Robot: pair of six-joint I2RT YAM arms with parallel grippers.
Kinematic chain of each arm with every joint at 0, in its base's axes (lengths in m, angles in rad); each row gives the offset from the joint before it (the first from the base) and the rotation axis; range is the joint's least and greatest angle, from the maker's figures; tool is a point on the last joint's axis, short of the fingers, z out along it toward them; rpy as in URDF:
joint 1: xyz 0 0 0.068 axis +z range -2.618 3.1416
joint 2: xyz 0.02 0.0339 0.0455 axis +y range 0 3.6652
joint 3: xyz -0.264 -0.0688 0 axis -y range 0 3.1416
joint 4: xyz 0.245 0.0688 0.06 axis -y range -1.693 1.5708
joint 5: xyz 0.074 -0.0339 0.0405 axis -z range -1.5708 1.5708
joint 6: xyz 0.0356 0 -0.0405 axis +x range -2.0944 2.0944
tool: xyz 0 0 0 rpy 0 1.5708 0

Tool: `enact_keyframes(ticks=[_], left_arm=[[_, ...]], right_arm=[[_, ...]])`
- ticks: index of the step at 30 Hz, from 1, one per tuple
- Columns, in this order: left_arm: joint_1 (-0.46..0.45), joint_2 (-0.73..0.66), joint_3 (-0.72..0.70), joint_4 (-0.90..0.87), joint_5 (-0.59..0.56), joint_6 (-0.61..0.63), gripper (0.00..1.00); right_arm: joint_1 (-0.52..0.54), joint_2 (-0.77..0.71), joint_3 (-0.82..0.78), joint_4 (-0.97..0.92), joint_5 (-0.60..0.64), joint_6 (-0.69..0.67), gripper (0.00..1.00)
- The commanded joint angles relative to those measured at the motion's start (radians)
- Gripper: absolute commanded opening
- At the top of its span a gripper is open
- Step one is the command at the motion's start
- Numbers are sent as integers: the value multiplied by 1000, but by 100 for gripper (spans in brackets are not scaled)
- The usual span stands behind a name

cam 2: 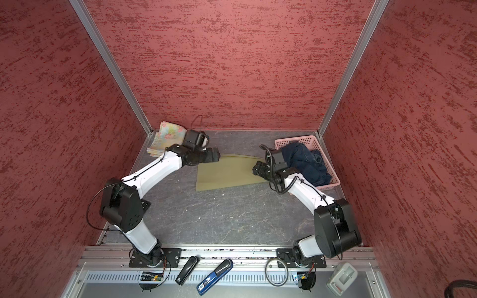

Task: Fold and stack skirts
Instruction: Fold the skirt at the center of the table.

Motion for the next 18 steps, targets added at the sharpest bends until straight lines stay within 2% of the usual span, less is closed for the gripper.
enact_keyframes(ticks=[1, 8, 18], left_arm=[[-31, 24, -71, -3, -70, -29, 100], [-51, 79, -122, 18, -59, -56, 100], [-78, 112, -179, 46, -115, -85, 100]], right_arm=[[28, -94, -77, 49, 18, 161, 91], [43, -136, -252, 205, -11, 428, 90], [44, -85, -334, 439, 35, 681, 89]])
